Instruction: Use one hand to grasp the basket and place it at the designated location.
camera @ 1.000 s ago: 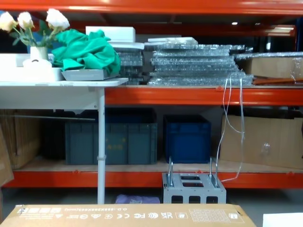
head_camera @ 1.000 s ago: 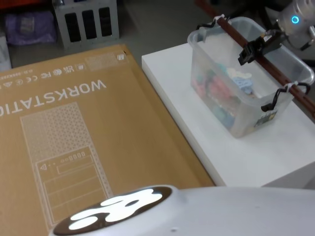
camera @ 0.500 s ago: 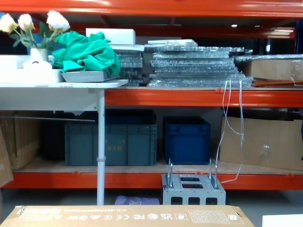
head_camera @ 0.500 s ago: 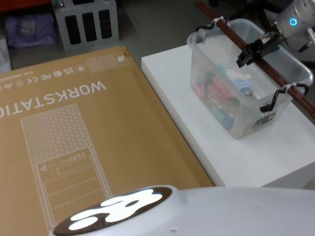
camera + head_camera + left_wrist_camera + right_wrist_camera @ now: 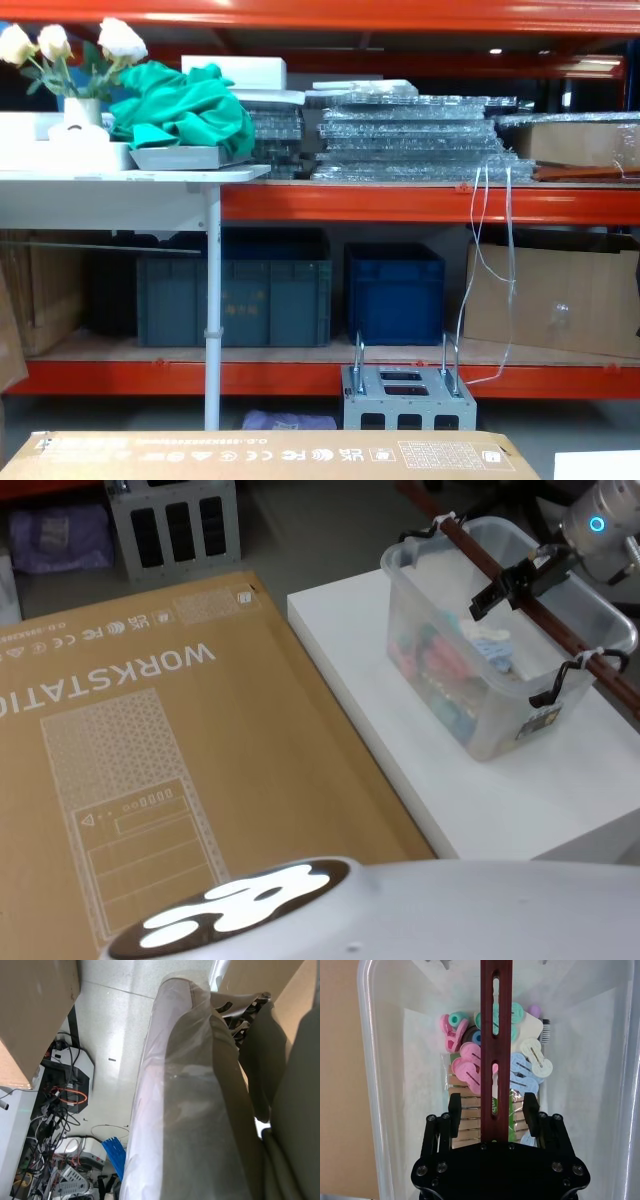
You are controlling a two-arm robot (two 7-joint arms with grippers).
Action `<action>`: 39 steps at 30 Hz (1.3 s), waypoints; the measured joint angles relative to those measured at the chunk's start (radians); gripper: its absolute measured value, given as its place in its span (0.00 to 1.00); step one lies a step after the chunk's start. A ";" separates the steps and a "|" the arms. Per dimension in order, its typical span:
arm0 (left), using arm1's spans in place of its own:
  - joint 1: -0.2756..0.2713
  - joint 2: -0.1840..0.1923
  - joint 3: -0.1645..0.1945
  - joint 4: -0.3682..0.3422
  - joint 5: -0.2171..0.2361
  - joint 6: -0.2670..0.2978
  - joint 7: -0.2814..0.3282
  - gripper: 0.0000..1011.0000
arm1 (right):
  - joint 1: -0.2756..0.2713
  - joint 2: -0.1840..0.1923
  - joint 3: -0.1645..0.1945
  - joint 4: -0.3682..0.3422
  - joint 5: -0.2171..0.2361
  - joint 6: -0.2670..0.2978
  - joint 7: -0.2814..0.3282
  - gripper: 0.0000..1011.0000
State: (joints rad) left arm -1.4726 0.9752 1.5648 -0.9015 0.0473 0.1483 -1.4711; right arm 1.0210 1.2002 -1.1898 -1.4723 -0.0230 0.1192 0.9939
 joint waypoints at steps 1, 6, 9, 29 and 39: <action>0.000 0.000 0.000 0.000 0.000 0.000 0.000 0.00 | 0.000 0.000 0.000 0.000 0.000 0.000 0.000 0.70; 0.000 0.000 0.000 0.000 0.000 0.000 0.000 0.00 | 0.000 0.000 -0.001 -0.001 -0.001 0.001 0.000 0.88; 0.000 0.000 0.000 0.000 0.000 0.000 0.000 0.00 | 0.000 0.000 -0.001 -0.001 -0.001 0.001 0.001 0.94; 0.000 0.000 0.000 0.000 0.000 0.000 0.000 0.00 | 0.011 0.010 0.020 -0.104 -0.076 0.002 0.047 0.99; 0.000 0.000 0.000 0.000 0.000 0.000 0.000 0.00 | 0.034 0.109 0.070 -0.305 -0.150 0.097 0.035 0.99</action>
State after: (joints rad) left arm -1.4726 0.9753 1.5648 -0.9013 0.0475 0.1482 -1.4711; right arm 1.0545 1.3095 -1.1201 -1.7776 -0.1728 0.2165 1.0289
